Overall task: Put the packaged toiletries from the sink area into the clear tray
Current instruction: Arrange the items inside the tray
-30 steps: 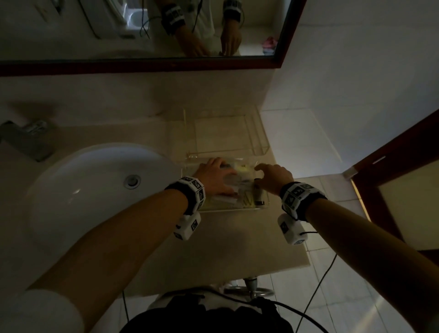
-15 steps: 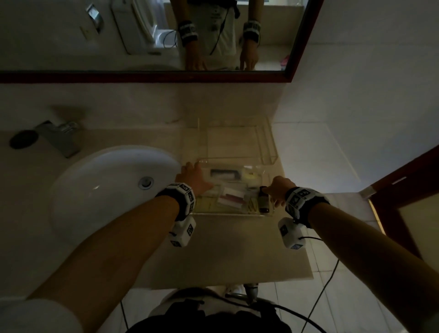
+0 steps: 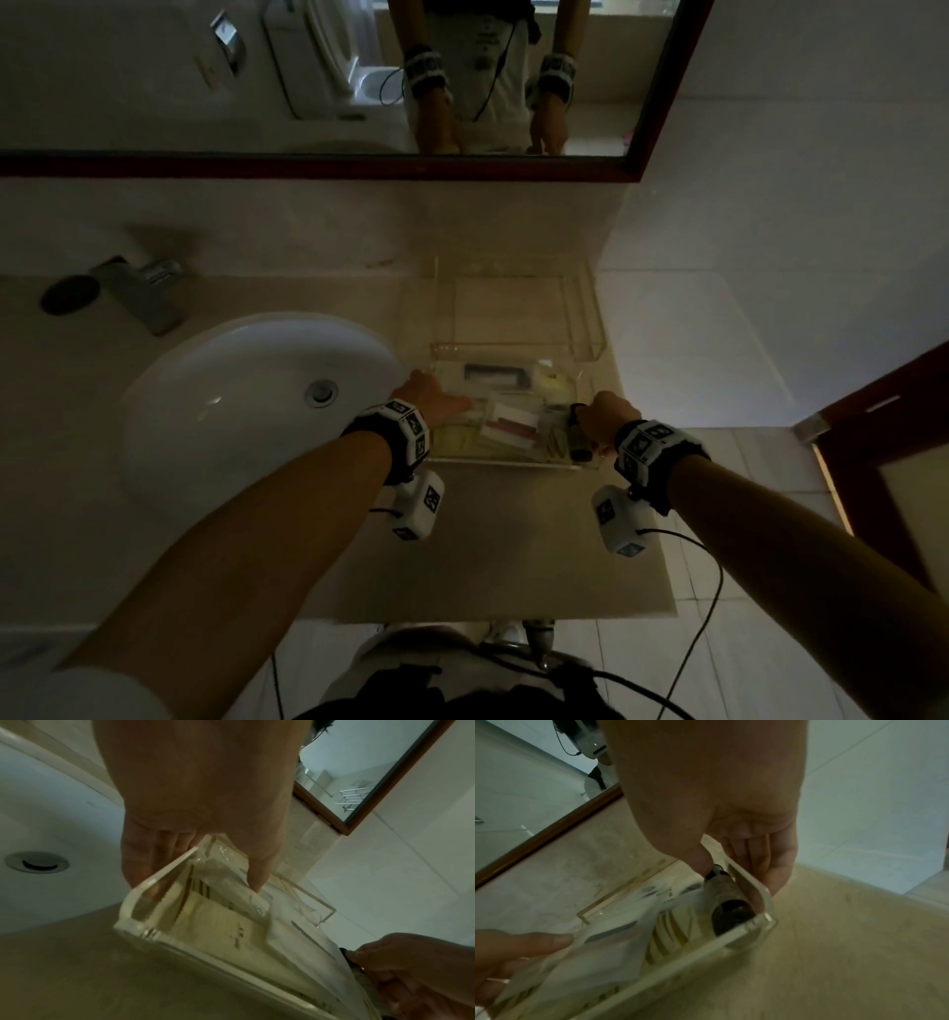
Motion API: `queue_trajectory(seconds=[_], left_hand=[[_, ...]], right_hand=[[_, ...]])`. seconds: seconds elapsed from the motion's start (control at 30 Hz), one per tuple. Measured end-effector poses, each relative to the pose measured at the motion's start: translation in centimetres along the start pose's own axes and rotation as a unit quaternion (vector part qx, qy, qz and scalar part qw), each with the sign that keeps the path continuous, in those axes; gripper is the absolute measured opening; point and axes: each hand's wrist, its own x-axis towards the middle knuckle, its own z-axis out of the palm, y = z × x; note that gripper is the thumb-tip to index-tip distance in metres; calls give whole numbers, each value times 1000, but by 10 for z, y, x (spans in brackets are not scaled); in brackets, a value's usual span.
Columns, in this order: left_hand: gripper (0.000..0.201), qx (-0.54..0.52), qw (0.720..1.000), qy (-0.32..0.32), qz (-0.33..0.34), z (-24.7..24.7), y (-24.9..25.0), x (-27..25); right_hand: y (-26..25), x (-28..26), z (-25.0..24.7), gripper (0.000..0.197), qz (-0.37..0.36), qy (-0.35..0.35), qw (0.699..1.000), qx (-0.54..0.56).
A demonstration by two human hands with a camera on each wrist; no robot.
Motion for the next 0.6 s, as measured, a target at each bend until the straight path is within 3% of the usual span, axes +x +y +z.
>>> queue_trajectory(seconds=[0.3,0.6], left_hand=[[109,-89,996,-8,-13,8,20,4],[105,-118,992,17,-32,0,18,12]], right_hand=[[12,8,-30,33,2,38,999,-15],[2,17,-25,31,5,38,999,-5]])
